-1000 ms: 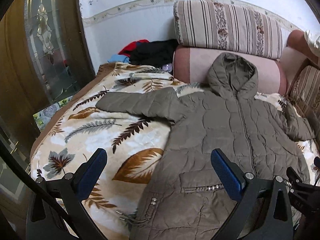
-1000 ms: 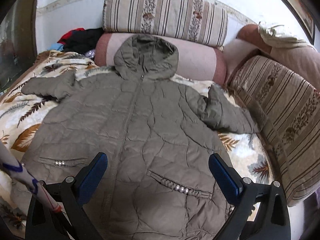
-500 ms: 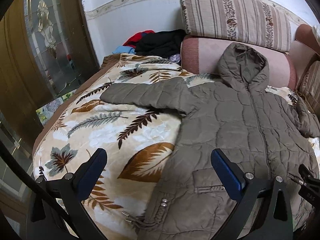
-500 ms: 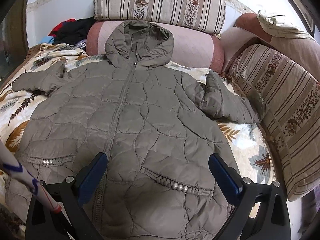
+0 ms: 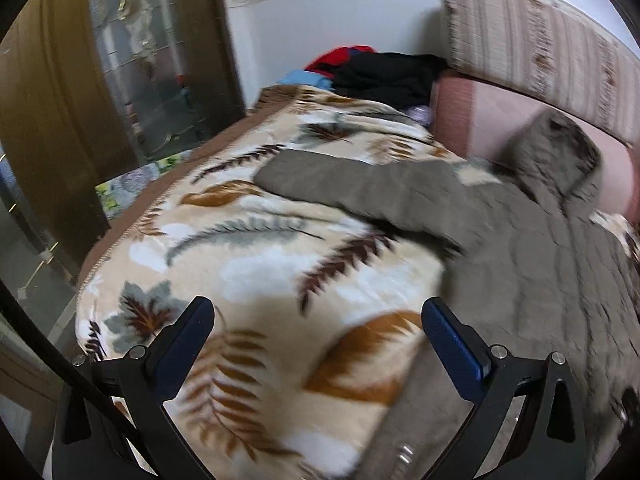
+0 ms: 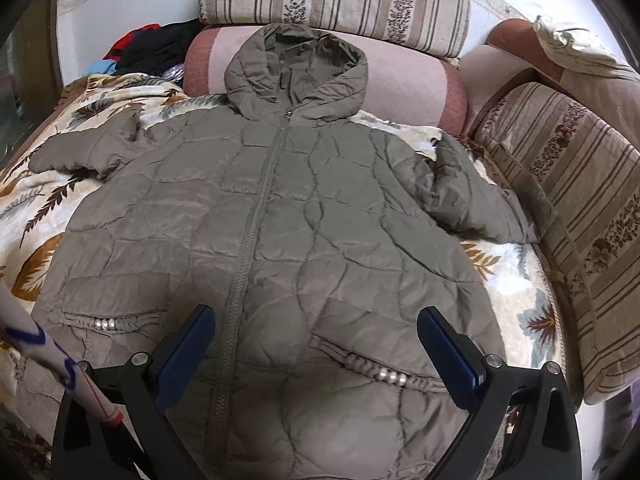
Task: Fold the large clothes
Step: 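Grasp the jacket sleeve nearest the left tool with the left tool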
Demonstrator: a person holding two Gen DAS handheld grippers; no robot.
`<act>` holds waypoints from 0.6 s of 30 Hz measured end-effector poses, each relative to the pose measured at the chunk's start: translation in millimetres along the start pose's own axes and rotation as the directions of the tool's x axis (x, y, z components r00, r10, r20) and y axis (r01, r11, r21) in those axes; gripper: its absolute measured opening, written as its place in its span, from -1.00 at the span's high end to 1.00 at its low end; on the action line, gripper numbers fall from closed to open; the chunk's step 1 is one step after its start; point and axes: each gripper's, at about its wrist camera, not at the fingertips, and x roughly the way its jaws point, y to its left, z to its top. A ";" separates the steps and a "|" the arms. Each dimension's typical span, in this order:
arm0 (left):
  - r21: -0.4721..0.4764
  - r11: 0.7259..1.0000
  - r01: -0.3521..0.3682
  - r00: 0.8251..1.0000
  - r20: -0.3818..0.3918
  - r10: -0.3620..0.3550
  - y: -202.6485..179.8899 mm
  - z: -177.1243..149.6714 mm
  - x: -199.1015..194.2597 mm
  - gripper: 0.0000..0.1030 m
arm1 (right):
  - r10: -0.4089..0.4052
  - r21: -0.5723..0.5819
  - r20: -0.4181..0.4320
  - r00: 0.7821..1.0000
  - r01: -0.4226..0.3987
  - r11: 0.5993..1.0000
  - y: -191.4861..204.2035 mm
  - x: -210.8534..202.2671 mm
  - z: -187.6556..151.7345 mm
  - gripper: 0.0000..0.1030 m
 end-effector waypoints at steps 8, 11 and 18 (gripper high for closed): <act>-0.229 0.955 0.191 0.976 -0.057 -0.209 69.8 72.8 91.9 -1.00 | 0.027 0.001 -0.032 0.999 -0.027 1.000 5.4 16.3 4.2 -0.89; -0.331 0.898 0.290 0.942 -0.067 -0.329 88.7 100.7 136.2 -1.00 | 0.011 0.000 -0.053 0.999 -0.011 1.000 4.7 25.7 4.6 -0.89; -0.527 0.759 0.382 0.860 -0.098 -0.500 106.0 132.2 247.4 -0.91 | -0.029 -0.007 -0.101 0.994 0.028 1.000 5.2 49.8 7.6 -0.89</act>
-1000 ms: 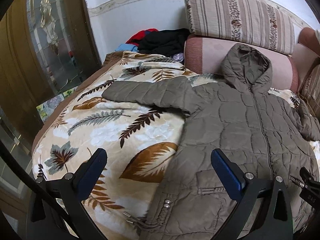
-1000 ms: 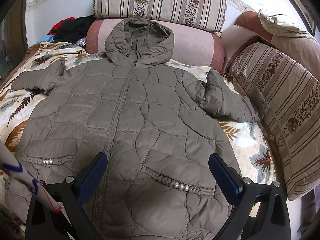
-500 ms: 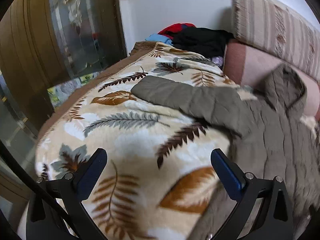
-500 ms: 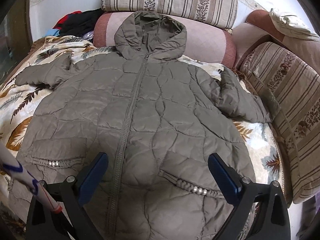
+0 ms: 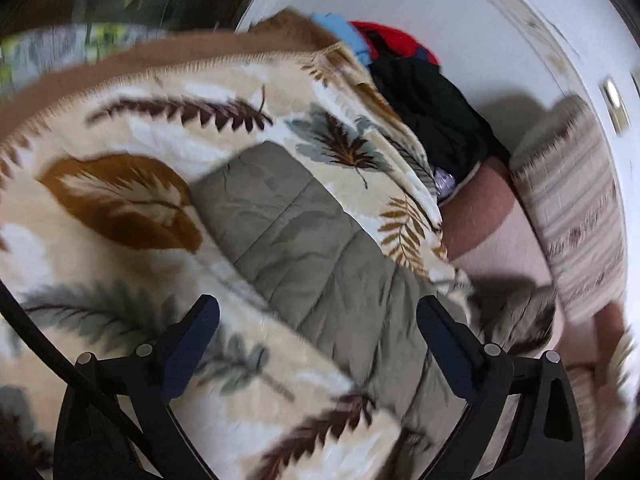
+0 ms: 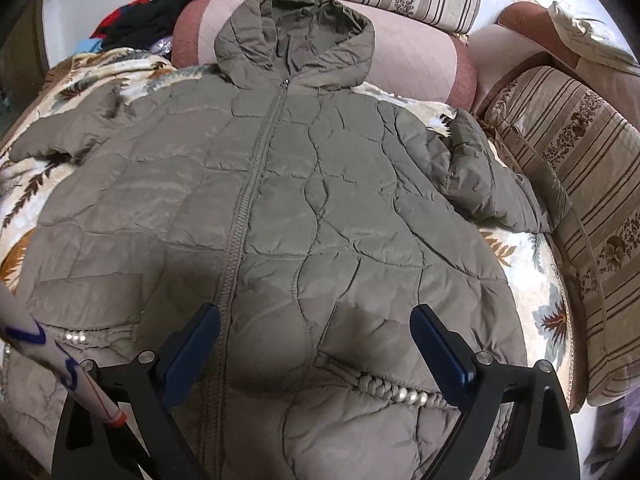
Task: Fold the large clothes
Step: 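Grasp the jacket sleeve nearest the left tool with the left tool, then fold the held sleeve across the jacket body and open the left tool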
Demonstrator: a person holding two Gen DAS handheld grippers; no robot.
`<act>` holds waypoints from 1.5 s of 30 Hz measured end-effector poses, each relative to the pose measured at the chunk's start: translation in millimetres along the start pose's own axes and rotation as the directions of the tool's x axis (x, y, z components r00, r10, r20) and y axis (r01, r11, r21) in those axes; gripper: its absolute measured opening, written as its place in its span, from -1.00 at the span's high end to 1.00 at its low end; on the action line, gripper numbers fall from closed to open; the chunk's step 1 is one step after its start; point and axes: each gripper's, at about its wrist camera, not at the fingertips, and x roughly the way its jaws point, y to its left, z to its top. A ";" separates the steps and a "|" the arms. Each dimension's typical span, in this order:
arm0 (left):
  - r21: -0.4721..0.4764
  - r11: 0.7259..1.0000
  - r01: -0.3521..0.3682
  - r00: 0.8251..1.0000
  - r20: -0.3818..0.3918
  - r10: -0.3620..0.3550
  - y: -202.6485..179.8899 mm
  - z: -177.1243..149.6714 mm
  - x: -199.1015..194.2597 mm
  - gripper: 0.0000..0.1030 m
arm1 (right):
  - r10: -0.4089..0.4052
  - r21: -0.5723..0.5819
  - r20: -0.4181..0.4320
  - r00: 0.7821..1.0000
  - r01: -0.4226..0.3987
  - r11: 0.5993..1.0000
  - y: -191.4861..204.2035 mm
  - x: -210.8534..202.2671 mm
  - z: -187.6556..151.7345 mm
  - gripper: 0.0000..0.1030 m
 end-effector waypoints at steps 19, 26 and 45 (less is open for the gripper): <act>0.040 0.972 -0.232 0.971 -0.056 0.234 2.4 27.9 80.8 0.73 | -0.026 -0.052 -0.021 0.999 0.025 0.998 22.8 30.1 11.5 -0.87; 0.136 0.986 -0.099 0.995 -0.005 0.100 -63.1 5.8 21.4 0.79 | 0.001 -0.020 0.022 1.000 -0.001 1.000 10.9 15.6 8.6 -0.84; 0.571 0.803 0.173 0.966 -0.258 -0.025 -268.2 -253.5 28.4 0.51 | 0.024 0.200 0.085 0.996 -0.040 0.979 -75.5 -17.3 -17.1 -0.84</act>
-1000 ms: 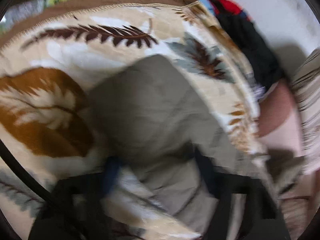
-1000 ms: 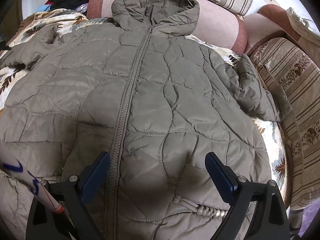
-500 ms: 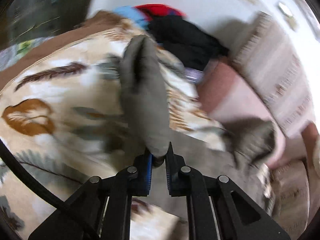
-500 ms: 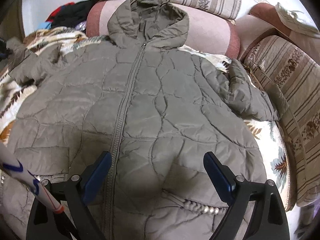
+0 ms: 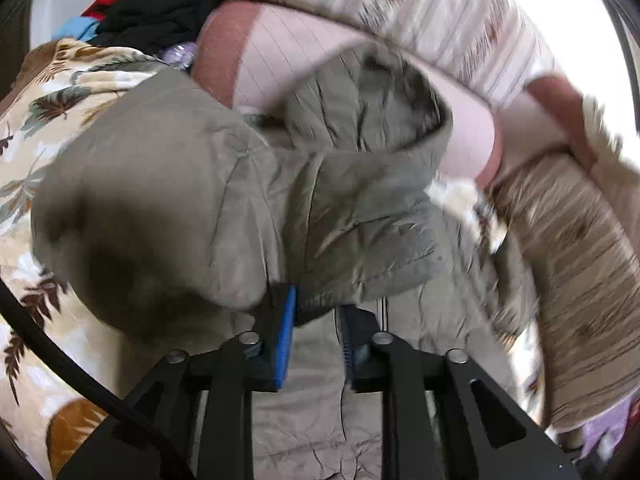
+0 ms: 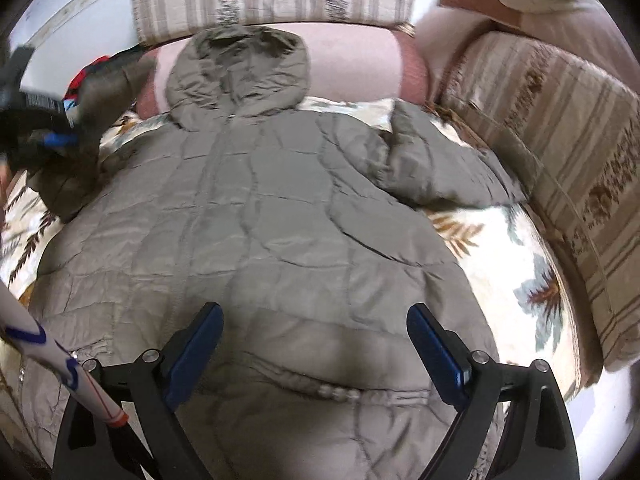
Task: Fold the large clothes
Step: 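Fold the held sleeve across the jacket body and open the left tool, then grasp the other jacket sleeve with the right tool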
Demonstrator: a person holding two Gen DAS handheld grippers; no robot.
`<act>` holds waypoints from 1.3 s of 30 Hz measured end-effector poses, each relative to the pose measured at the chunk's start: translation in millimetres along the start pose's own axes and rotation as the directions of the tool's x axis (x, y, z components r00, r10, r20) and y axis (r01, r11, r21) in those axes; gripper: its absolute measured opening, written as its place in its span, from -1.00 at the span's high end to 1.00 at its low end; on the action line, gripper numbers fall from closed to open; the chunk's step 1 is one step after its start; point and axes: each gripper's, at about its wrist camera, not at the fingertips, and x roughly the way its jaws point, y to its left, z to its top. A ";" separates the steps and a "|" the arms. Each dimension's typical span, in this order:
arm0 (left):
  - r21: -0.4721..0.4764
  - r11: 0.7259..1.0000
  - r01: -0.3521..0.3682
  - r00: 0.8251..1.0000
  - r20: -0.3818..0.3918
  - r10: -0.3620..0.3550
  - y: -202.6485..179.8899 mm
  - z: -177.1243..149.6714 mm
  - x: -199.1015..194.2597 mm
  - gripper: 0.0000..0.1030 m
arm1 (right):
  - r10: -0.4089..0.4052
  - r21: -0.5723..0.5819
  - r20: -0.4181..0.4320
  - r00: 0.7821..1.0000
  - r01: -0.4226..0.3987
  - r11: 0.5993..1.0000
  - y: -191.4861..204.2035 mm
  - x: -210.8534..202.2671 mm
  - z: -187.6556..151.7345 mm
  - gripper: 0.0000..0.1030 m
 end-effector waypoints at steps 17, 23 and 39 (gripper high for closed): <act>0.138 0.934 -0.330 0.933 0.197 0.300 12.2 -115.0 -80.1 -0.46 | 0.284 0.142 -0.067 0.957 -0.272 0.952 7.8 107.9 94.2 -0.86; 0.042 0.949 -0.312 0.941 0.151 0.303 43.0 -133.6 -87.1 -0.46 | 0.249 0.197 -0.148 0.957 -0.218 0.956 30.9 180.1 133.3 -0.82; 0.133 0.947 -0.293 0.951 0.147 0.273 -9.6 -154.6 -104.3 -0.46 | 0.198 0.250 -0.069 0.978 -0.175 0.952 -19.6 148.0 144.2 -0.07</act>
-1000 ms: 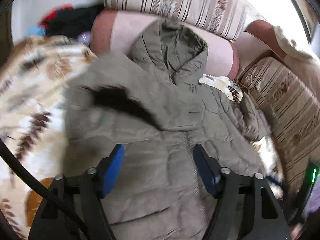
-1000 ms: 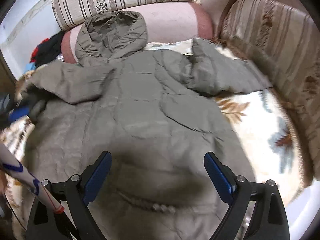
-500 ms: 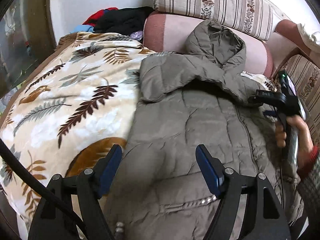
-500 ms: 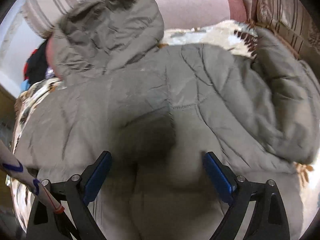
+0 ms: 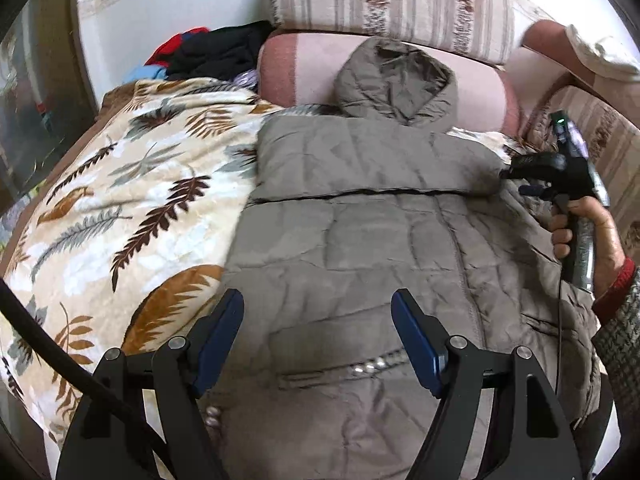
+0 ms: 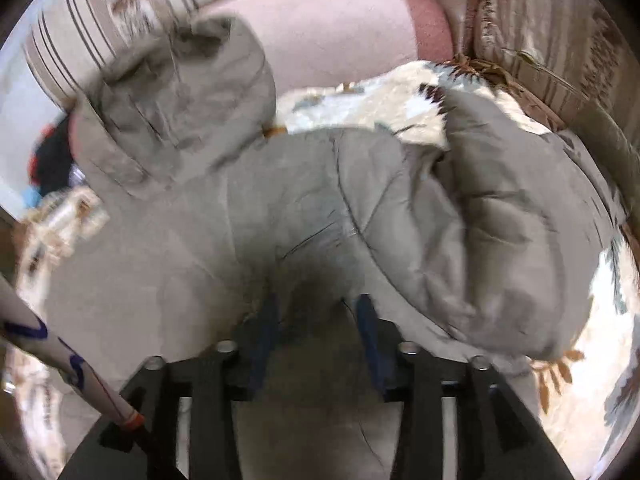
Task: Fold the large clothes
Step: 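Grasp the other jacket sleeve with the right tool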
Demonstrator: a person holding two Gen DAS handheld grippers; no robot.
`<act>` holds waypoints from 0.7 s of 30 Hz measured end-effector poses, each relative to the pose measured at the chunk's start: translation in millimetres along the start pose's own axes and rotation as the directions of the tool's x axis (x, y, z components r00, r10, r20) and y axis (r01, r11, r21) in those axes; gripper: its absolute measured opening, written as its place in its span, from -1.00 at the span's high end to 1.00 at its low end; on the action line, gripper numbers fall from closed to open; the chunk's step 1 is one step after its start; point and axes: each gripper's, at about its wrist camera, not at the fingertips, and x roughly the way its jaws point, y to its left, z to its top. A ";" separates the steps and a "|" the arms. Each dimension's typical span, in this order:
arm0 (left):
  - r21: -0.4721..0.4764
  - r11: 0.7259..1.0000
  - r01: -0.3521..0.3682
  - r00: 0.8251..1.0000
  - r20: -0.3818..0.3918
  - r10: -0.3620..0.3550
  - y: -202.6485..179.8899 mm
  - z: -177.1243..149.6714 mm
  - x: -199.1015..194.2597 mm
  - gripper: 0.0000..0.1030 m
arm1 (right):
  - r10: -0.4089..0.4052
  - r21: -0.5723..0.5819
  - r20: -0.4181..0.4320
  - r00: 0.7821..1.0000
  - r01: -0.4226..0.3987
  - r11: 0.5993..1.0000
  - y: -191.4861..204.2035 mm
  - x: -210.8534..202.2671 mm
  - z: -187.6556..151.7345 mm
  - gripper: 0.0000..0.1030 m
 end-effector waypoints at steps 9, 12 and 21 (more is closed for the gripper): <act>0.086 0.996 0.025 1.000 -0.005 -0.025 -45.7 -2.2 -4.6 -0.46 | -0.224 0.081 0.131 0.966 0.215 0.973 -144.6 -58.8 4.2 -0.40; 0.108 0.994 0.020 1.000 -0.024 -0.018 -56.6 -2.6 2.2 -0.46 | -0.435 0.122 0.126 0.892 0.421 0.899 -209.1 -55.8 12.1 -0.48; 0.110 0.994 -0.009 0.995 -0.097 0.020 -70.6 2.1 33.2 -0.46 | -0.495 0.264 0.076 0.865 0.462 0.847 -308.5 -20.0 68.4 -0.56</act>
